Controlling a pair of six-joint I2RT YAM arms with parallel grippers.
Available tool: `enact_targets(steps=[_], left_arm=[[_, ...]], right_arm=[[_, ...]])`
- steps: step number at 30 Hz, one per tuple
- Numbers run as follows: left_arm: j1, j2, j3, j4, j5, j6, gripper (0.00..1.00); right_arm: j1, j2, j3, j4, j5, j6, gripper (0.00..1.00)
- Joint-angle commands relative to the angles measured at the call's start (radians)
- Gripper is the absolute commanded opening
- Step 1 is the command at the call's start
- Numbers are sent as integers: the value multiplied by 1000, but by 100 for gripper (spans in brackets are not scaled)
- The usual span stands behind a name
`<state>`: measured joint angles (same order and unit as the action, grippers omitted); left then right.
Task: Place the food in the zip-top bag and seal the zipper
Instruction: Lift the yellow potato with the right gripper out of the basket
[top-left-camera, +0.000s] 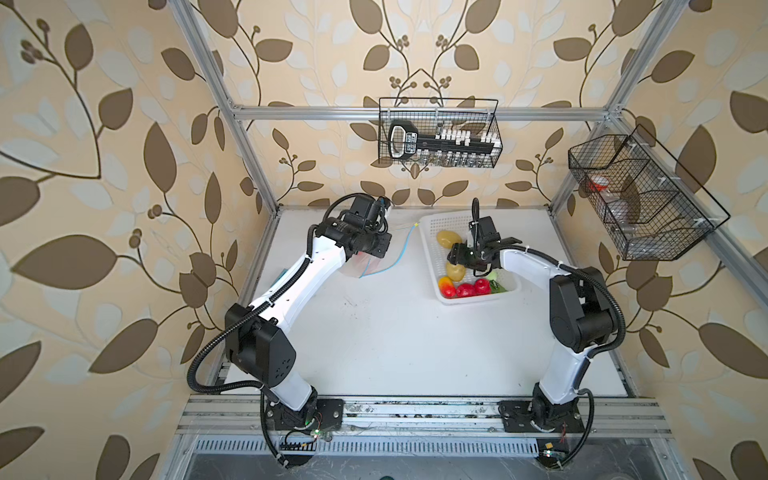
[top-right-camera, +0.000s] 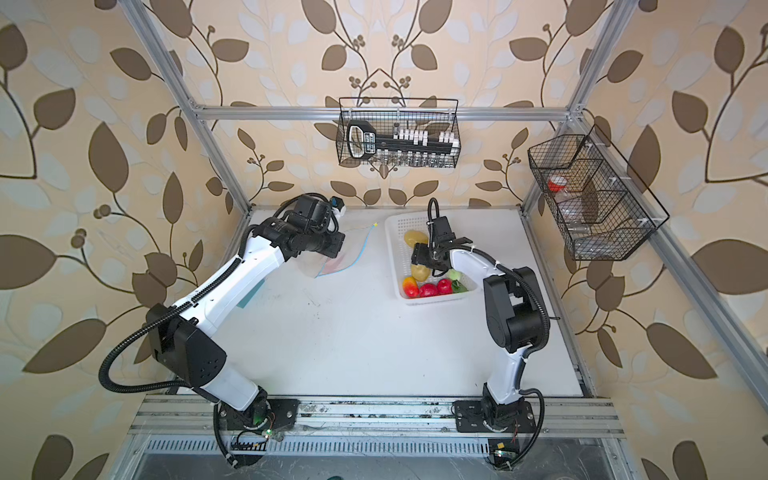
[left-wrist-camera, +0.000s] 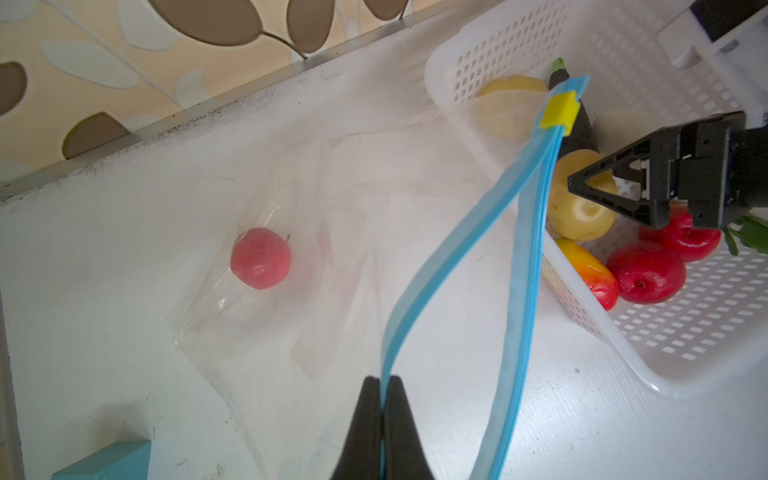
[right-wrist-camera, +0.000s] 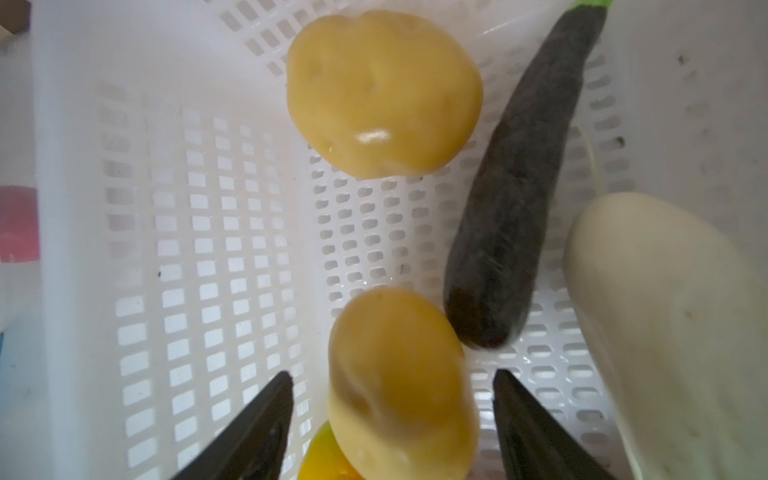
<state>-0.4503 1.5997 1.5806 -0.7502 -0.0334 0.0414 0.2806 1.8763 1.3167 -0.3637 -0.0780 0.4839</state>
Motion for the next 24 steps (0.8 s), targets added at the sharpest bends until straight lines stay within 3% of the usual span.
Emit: enact_targets(steps=[1,24], left_arm=[[6,-23,8,9,8,-15,0],[6,-20,8,8,5,-14,0]], right_arm=[[21,46,18,-36,27,-13,81],[52,218,212,-98,72,-18,78]])
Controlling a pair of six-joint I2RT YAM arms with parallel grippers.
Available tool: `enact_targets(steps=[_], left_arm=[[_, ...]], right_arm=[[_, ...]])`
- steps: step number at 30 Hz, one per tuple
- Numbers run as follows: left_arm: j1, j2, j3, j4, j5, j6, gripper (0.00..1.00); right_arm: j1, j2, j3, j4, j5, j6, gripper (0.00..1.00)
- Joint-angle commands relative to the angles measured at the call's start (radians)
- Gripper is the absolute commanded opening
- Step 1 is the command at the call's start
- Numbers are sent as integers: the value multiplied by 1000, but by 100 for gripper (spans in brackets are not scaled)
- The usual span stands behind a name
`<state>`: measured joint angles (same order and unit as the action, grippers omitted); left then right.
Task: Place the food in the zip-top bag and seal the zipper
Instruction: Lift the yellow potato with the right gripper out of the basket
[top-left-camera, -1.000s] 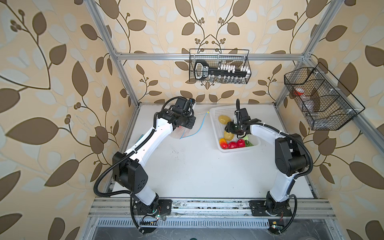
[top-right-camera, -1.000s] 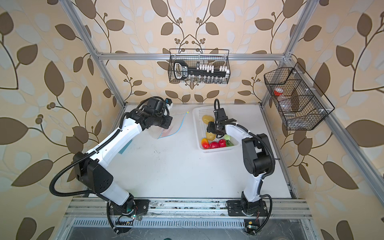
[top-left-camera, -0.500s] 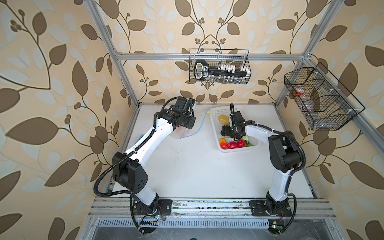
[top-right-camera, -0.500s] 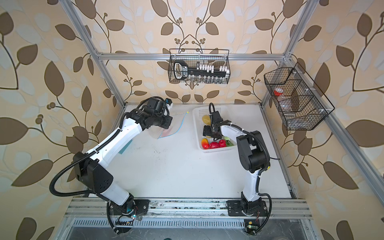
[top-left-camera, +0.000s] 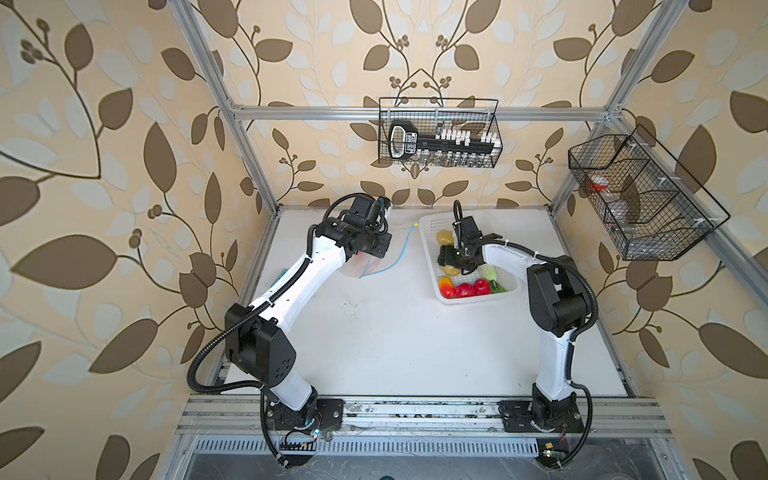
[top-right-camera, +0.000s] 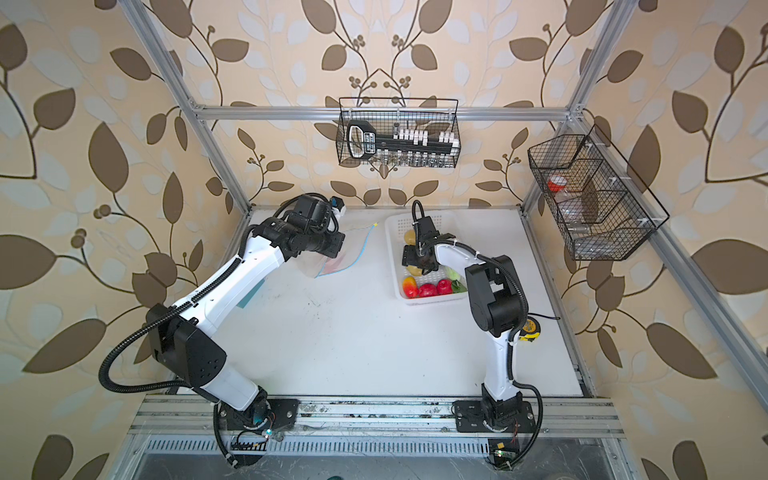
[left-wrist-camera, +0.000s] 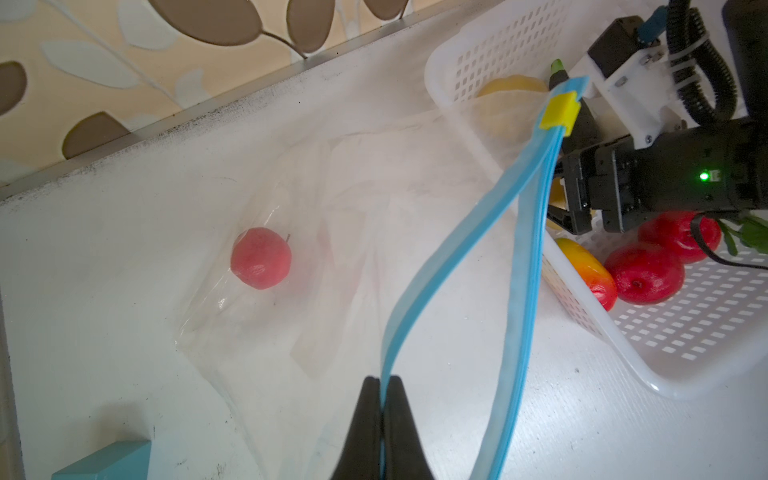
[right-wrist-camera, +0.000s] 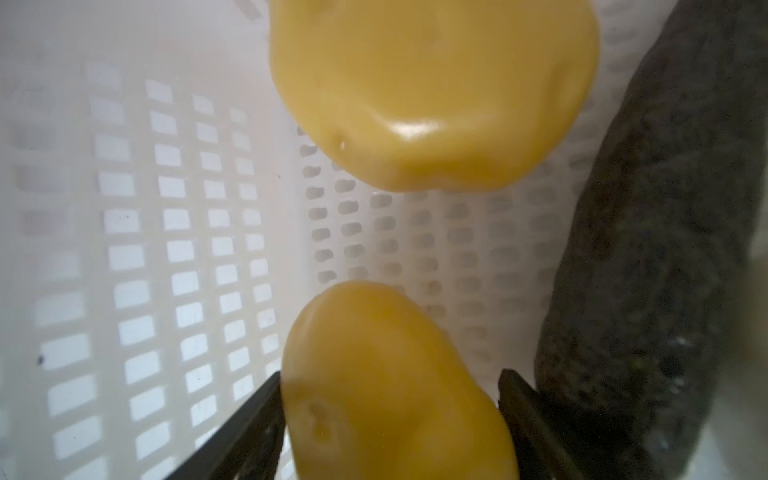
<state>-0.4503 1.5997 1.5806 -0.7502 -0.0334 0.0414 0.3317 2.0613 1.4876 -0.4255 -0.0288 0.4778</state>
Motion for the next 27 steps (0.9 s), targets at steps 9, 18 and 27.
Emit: enact_targets(steps=[9,18,27], left_arm=[[5,-23,9,8,1,-12,0],[6,-23,9,5,4,-12,0],[5,-18,11,6,9,-14,0]], right_arm=[[13,64,37,-34,24,-10,73],[14,92,36,-8,-19,-1,56],[-14,46,-30,67,-95,48,36]])
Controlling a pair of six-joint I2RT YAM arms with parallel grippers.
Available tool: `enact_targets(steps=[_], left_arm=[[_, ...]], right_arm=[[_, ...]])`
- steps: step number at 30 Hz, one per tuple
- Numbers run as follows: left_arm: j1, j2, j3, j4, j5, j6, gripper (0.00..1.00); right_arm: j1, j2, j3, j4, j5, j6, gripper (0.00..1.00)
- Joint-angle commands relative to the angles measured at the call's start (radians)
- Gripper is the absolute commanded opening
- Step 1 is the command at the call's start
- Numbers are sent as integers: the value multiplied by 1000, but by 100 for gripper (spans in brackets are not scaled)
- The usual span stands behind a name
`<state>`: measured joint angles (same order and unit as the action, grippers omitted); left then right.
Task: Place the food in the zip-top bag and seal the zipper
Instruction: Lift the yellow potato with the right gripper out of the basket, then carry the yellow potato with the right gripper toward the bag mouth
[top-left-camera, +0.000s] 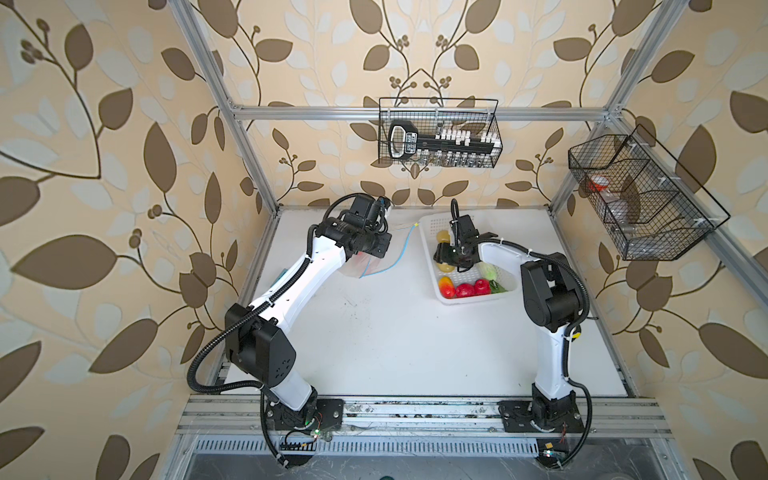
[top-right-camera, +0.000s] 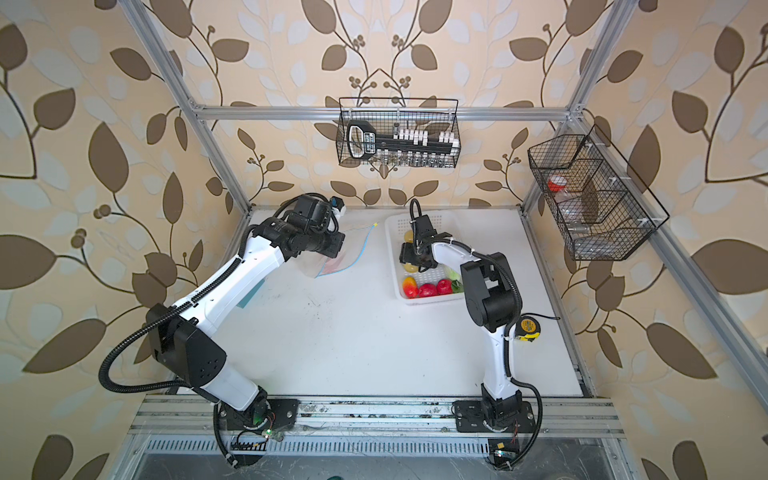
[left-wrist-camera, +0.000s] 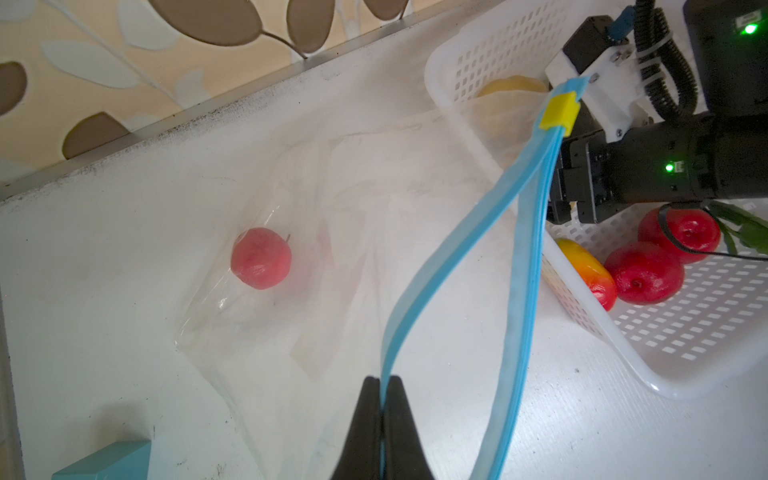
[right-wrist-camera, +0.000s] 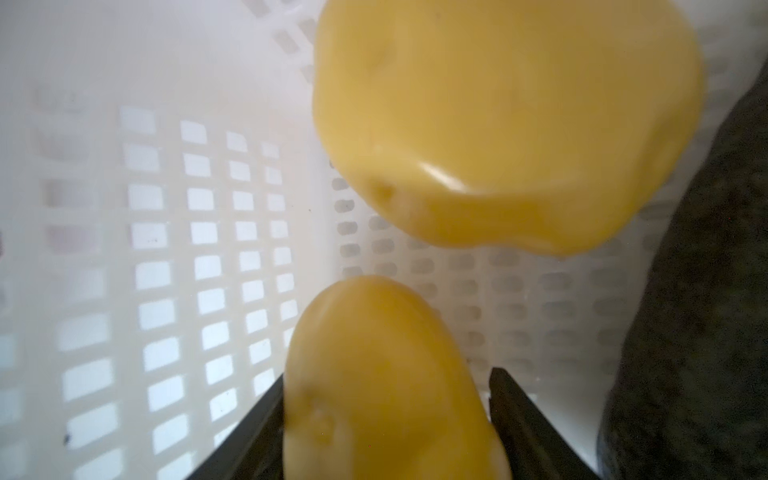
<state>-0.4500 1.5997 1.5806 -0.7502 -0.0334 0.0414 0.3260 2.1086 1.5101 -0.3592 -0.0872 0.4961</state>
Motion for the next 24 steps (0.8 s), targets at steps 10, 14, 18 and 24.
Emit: enact_targets(steps=[10,14,18,24], left_arm=[[5,-14,17,9,-5,-30,0],[6,-17,15,8,15,-25,0],[5,-15,15,9,16,-14,0],[5,-26,11,12,14,-3,0]], right_arm=[[-49,-217,-236,164,-75,127,32],[-56,-274,-264,186,-80,146,32],[-57,-321,-312,212,-87,164,31],[-57,-398,-370,259,-89,199,31]])
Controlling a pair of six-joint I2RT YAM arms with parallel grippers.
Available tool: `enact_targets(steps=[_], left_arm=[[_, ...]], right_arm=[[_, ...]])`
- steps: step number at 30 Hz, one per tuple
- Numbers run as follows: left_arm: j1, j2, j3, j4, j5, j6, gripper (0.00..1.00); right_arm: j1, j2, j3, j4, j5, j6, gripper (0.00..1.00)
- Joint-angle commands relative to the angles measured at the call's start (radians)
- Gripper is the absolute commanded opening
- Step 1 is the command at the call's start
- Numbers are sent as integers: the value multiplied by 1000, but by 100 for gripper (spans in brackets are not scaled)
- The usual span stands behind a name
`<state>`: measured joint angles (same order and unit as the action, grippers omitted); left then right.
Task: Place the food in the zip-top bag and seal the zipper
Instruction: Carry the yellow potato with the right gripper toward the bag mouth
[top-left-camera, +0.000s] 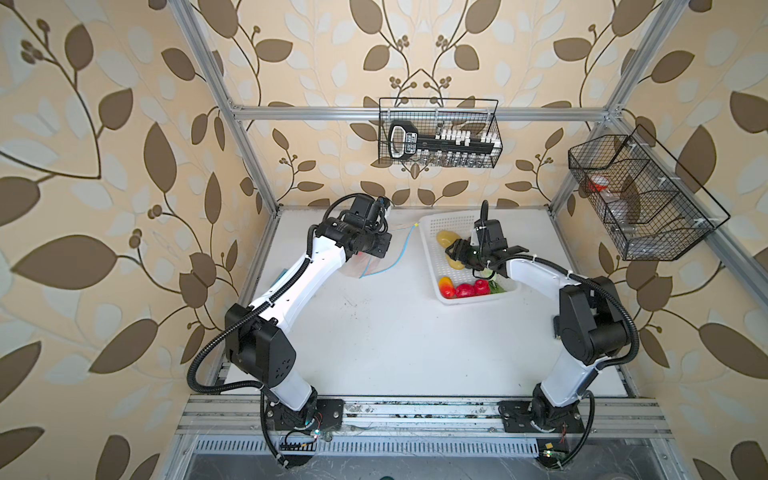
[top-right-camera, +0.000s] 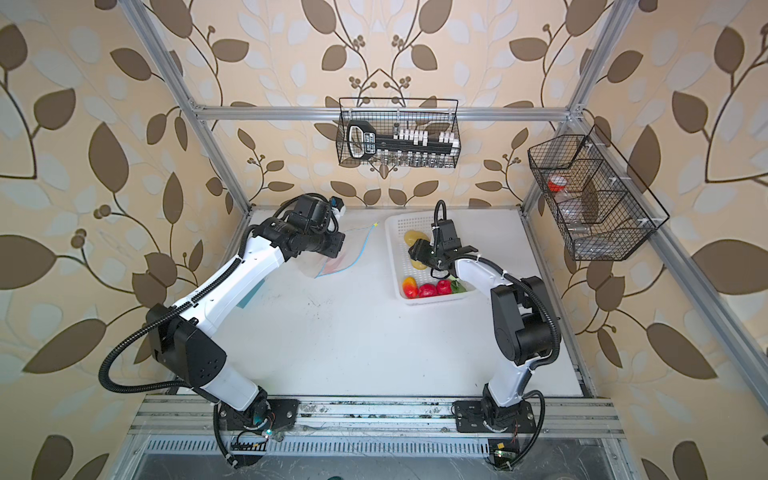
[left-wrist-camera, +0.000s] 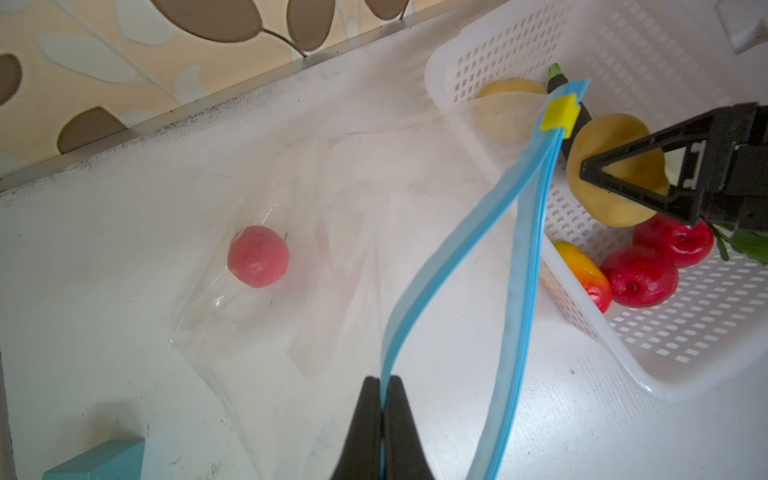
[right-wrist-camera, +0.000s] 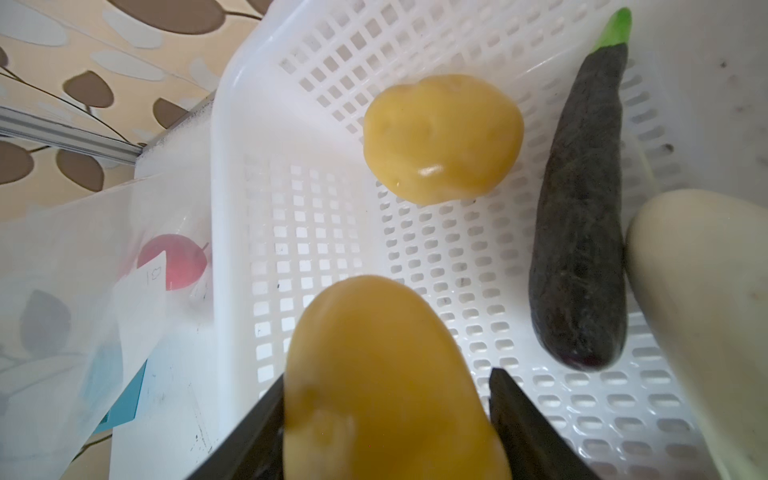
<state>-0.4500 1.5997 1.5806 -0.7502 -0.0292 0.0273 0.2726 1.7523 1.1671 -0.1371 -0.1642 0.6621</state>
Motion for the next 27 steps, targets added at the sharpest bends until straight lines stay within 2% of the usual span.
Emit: enact_targets(steps=[1,9,16,27], left_arm=[[6,-27,11,14,11,13,0],[5,-29,24,2,31,30,0],[5,-34,31,16,-40,6,0],[5,-17,79,-21,2,0,0]], right_arm=[[-4,-55,-37,50,-13,40,31],[14,-154,-119,126,-12,88,31],[49,-242,-143,145,15,103,31],[93,-355,-166,206,39,110,31]])
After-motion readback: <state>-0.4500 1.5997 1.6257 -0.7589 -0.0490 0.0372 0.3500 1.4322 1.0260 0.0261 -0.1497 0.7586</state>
